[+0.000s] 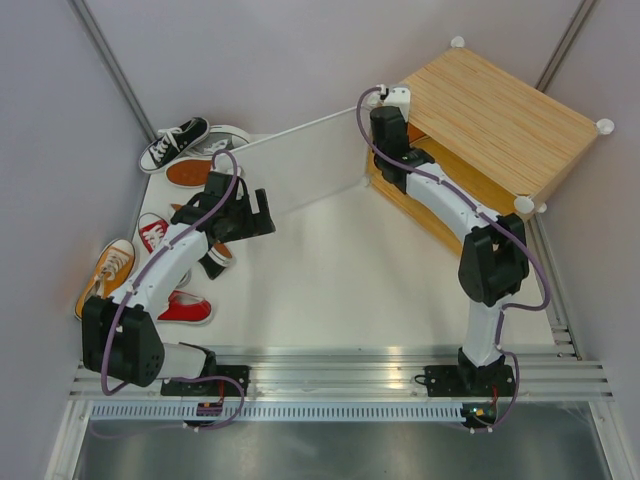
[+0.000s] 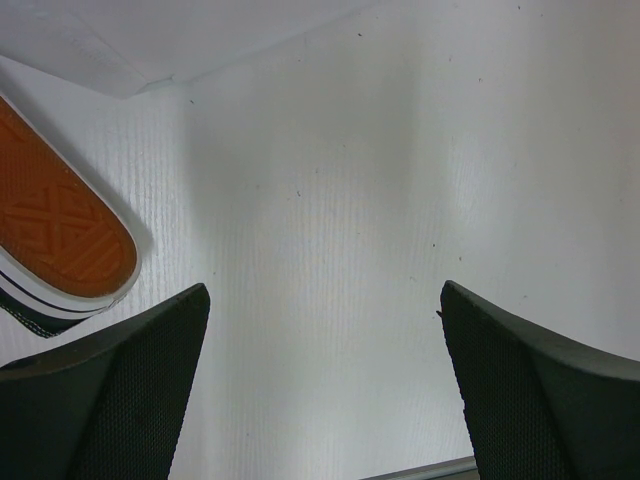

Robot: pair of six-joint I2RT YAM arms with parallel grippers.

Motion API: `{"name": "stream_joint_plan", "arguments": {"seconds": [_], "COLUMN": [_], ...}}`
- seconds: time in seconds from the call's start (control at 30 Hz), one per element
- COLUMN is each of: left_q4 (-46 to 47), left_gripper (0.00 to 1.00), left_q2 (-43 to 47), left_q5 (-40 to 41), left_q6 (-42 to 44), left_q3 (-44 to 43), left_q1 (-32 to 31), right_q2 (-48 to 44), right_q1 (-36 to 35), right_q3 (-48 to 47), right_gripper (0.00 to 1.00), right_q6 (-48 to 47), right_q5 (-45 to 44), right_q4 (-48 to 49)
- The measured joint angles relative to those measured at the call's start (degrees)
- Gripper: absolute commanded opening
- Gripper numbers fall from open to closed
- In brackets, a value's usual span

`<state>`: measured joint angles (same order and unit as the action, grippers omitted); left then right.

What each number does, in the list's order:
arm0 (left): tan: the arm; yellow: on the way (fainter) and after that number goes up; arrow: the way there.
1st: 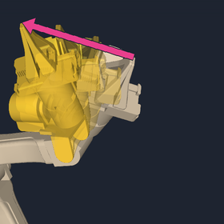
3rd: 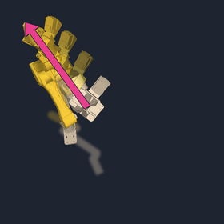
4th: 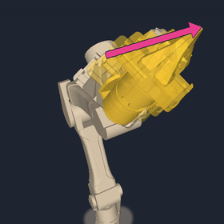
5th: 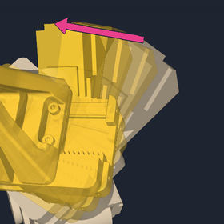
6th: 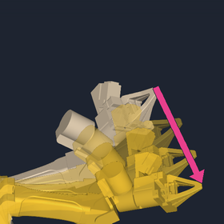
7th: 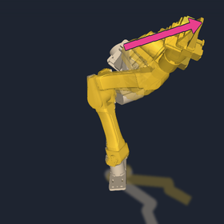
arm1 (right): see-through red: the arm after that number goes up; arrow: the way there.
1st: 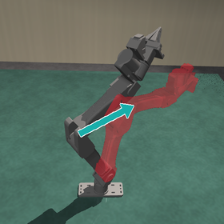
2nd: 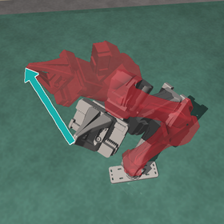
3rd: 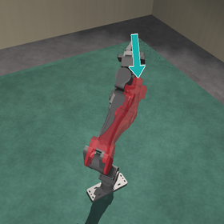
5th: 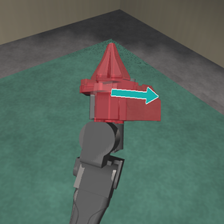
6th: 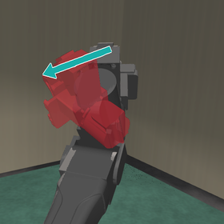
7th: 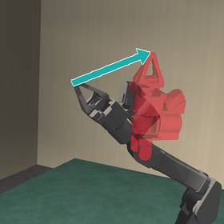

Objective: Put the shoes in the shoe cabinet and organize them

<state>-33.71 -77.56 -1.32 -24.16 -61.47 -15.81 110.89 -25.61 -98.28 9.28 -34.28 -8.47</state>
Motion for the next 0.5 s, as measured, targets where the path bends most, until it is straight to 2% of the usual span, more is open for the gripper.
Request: {"name": "stream_joint_plan", "arguments": {"seconds": [0.2,0.5], "left_q4": [0.0,0.0], "left_gripper": [0.99,0.99], "left_q2": [0.0,0.0], "left_q5": [0.0,0.0], "left_q6": [0.0,0.0], "left_q3": [0.0,0.0], "left_q1": [0.0,0.0], "right_q2": [0.2,-2.4], "right_q1": [-0.1,0.0], "right_q3": [3.6,12.7], "right_gripper": [0.01,0.01], "right_q6": [0.3,0.5], "right_q5": [-0.2,-1.1], "right_q4": [4.7,17.9]}}
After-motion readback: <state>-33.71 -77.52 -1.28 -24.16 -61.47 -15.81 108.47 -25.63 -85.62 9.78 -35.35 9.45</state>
